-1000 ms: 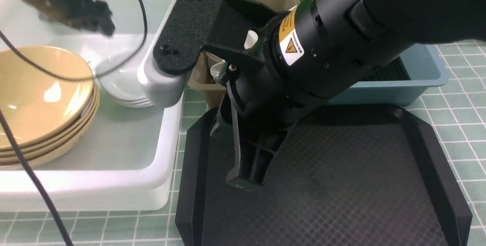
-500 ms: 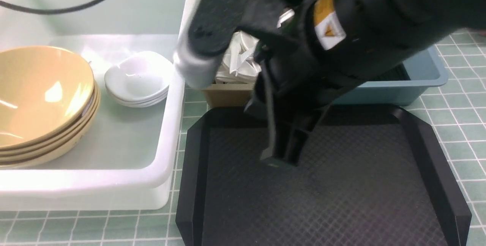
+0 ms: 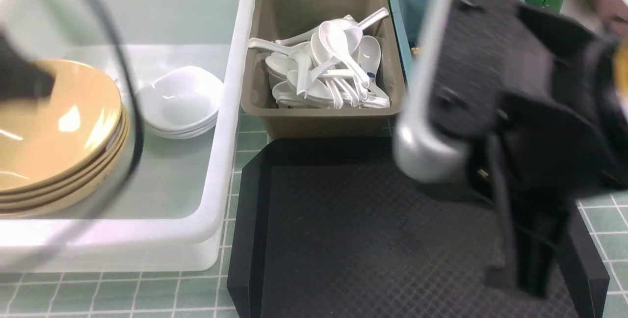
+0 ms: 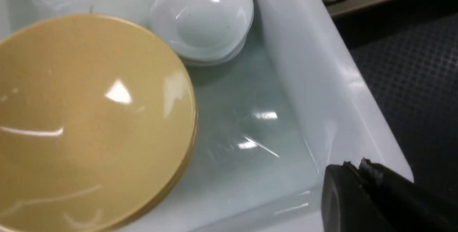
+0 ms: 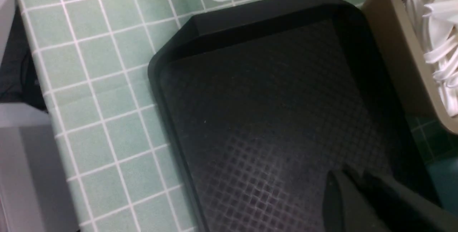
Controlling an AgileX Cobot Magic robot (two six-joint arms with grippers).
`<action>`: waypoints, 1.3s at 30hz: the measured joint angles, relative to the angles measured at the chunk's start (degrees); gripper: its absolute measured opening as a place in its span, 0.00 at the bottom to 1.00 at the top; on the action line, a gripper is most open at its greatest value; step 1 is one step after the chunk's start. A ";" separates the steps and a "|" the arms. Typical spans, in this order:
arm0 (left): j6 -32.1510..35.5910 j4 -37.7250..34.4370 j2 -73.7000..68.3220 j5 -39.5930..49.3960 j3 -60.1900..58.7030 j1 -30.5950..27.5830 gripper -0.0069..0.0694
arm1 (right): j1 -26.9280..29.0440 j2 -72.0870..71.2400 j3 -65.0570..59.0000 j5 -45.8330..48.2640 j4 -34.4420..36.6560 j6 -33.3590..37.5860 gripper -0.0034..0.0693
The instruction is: On blue table put chopsticks spoon bowls plates into blue grey white boxes.
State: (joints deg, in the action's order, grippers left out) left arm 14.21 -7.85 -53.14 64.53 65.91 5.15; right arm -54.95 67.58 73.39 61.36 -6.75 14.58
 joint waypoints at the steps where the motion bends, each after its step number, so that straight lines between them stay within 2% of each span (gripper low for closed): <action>1: -0.12 0.00 3.62 -3.01 -4.86 0.00 0.09 | 0.00 -2.02 -2.49 -1.85 0.00 0.00 0.18; 10: -0.37 -0.24 28.01 -18.17 -33.41 0.00 0.09 | 0.00 -17.76 -18.28 -19.92 0.00 -0.19 0.18; 18: -0.49 -0.24 42.43 -29.15 -43.70 0.00 0.09 | 0.00 -30.24 -28.09 -34.52 0.00 -0.42 0.19; 23: -0.49 -0.24 45.74 -29.68 -45.74 0.00 0.09 | 0.00 -32.78 -29.05 -37.17 0.00 -0.47 0.19; 39: -0.49 -0.24 46.06 -29.18 -47.34 0.00 0.09 | 0.00 -32.83 -29.05 -37.49 0.00 -0.65 0.22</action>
State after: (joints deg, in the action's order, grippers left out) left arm 13.73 -8.09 -7.08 35.35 18.57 5.15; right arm -54.95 34.75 44.34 23.87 -6.75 13.93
